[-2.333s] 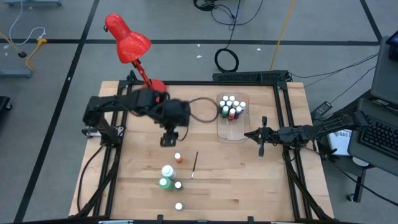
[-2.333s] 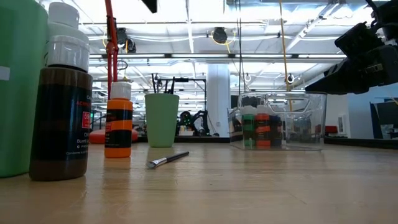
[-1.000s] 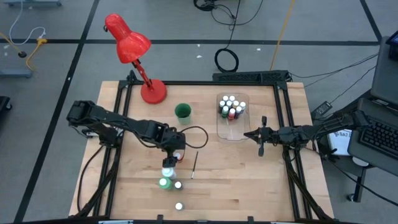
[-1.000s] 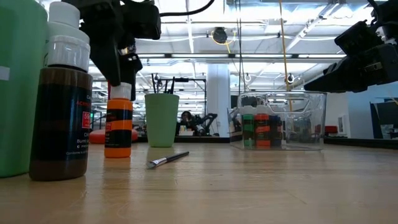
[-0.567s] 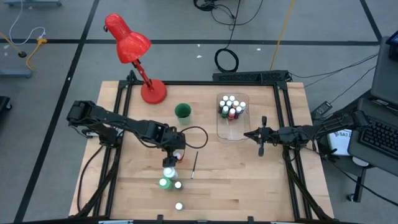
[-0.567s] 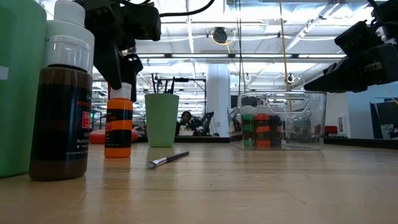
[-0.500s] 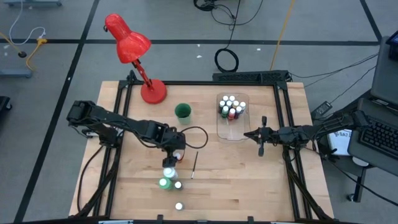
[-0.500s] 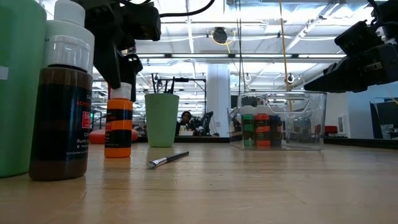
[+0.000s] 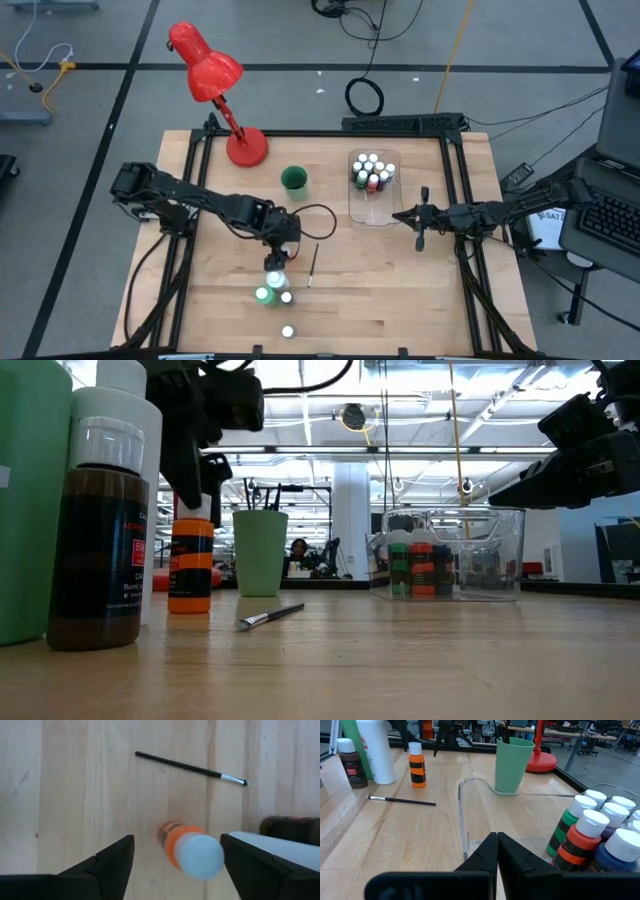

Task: Pick & Place Paint Supplies
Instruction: Put the orange paint bottle into the transparent bin

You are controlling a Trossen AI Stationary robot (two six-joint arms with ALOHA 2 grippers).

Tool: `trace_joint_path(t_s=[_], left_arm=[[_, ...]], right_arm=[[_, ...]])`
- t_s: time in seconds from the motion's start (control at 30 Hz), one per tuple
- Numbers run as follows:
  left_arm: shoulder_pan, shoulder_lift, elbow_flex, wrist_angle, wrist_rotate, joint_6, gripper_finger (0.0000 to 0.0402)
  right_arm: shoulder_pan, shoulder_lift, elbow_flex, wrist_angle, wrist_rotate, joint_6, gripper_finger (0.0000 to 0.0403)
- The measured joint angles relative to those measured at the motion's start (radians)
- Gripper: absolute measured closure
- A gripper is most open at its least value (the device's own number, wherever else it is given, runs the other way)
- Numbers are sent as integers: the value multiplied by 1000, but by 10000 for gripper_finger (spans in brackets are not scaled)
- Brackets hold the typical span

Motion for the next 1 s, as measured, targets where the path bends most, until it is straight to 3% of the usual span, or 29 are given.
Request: trace_joint_path(t_s=[0.3,0.53,0.77,1.0], left_arm=[[24,2,0,-33,-8,45,181],[54,2,3,-11,-13,101,299],[101,2,102,-2,-40,72,303],[131,16,378,22,-83,146,303]], right_arm=[[0,1,0,0,2,0,399],[0,1,0,0,2,0,399],[0,1,0,0,2,0,399],[0,1,0,0,2,-3,399]])
